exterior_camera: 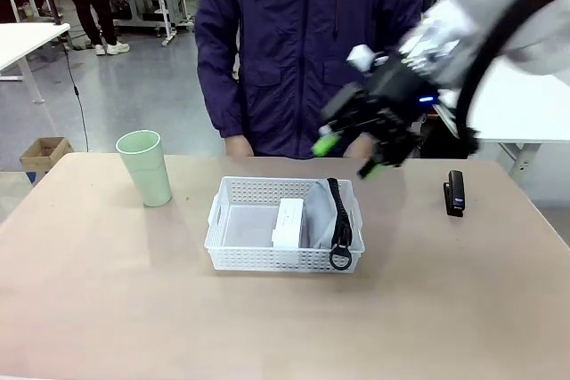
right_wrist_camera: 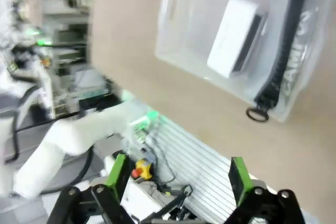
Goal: Efficiently arrange items inside the basket to fit them all.
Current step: Pick up the Digital clock and place it inside the Organizing basket.
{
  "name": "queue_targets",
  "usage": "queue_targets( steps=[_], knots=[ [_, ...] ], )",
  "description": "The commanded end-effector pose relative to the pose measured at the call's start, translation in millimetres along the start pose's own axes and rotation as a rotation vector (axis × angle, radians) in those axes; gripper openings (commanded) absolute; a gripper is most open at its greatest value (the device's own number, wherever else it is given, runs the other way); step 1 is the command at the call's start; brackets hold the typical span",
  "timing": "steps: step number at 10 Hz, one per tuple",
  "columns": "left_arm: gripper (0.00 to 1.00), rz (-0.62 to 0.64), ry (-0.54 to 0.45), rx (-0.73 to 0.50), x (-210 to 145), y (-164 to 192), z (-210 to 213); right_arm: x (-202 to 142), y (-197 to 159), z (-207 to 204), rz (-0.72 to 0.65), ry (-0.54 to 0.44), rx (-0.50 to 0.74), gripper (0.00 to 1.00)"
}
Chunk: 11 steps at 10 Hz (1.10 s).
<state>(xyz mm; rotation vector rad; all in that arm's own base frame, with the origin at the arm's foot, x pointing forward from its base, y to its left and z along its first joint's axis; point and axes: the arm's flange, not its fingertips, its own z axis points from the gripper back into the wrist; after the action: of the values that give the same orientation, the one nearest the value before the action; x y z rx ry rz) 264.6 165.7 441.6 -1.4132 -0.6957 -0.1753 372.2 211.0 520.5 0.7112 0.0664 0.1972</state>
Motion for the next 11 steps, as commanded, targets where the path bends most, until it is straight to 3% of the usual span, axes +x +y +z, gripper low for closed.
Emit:
queue_targets(
  steps=[1,4,6,8,9,11],
  knots=[
    [1.0,-0.021,-0.008,-0.015,-0.2,-1.8,-0.8,-35.7,-68.5,56.6,-0.015,-0.046,0.243,1.0],
    [1.0,-0.021,-0.008,-0.015,-0.2,-1.8,-0.8,-89.6,-170.7,111.7,-0.085,-0.231,0.507,1.0],
    [1.0,-0.021,-0.008,-0.015,-0.2,-1.8,-0.8,-114.7,-219.4,109.7,0.019,-0.345,0.618,1.0],
    [1.0,-0.021,-0.008,-0.015,-0.2,-1.8,-0.8,-107.1,-234.2,87.4,0.027,-0.427,0.547,1.0],
    [1.0,-0.021,-0.008,-0.015,-0.2,-1.8,-0.8,-119.4,-230.4,126.9,-0.038,-0.37,0.588,1.0],
    [1.0,-0.021,-0.008,-0.015,-0.2,-1.8,-0.8,-119.4,-230.4,126.9,-0.038,-0.37,0.588,1.0]
  ],
)
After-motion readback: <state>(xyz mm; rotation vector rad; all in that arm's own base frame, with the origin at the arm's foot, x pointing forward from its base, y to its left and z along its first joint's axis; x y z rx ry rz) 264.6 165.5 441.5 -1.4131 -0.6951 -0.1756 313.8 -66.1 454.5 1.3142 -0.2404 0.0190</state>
